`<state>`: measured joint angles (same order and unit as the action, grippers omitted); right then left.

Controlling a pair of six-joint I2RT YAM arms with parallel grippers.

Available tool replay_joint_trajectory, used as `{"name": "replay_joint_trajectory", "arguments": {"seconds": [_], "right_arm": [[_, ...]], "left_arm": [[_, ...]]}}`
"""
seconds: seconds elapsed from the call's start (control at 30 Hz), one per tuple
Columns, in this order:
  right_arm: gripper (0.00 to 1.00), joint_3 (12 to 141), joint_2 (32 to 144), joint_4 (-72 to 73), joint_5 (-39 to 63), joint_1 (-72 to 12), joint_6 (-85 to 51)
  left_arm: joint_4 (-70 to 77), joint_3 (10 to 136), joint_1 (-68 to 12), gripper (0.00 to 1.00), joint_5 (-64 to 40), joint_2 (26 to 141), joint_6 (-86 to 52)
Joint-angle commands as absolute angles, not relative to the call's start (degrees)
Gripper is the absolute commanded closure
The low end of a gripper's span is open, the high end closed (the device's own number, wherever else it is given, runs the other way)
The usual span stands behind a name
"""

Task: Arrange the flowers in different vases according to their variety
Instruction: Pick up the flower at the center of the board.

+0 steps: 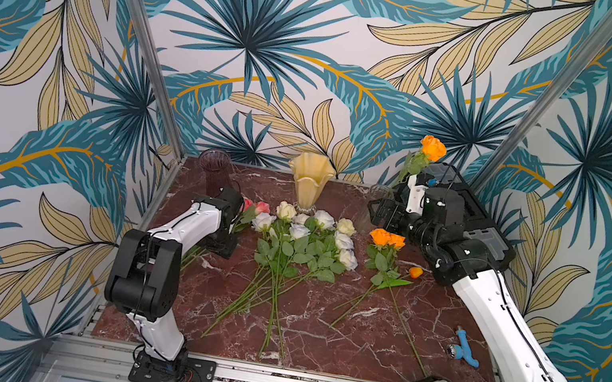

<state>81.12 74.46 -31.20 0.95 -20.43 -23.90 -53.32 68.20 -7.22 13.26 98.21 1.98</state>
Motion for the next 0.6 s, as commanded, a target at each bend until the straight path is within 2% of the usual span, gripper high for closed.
{"name": "replay_joint_trajectory", "arguments": {"seconds": [0.0,0.4,0.57], "right_arm": [[0.01,79.23,72.71,-29.45,1.69,-20.74,-25.21],[0.01,72.67,69.21,-27.22,7.64,-20.74,-30.18],[0.01,71.86,68.38,-27.43,7.33,-20.71,-30.29]], "left_arm": [[-51.51,70.78,-6.8,0.34,15.03,99.4,3.0],[-49.28,71.85,-6.0,0.37,16.41,102.83,3.52],[-48.68,72.24,-5.91,0.46,16.87,104.04,3.6]]}}
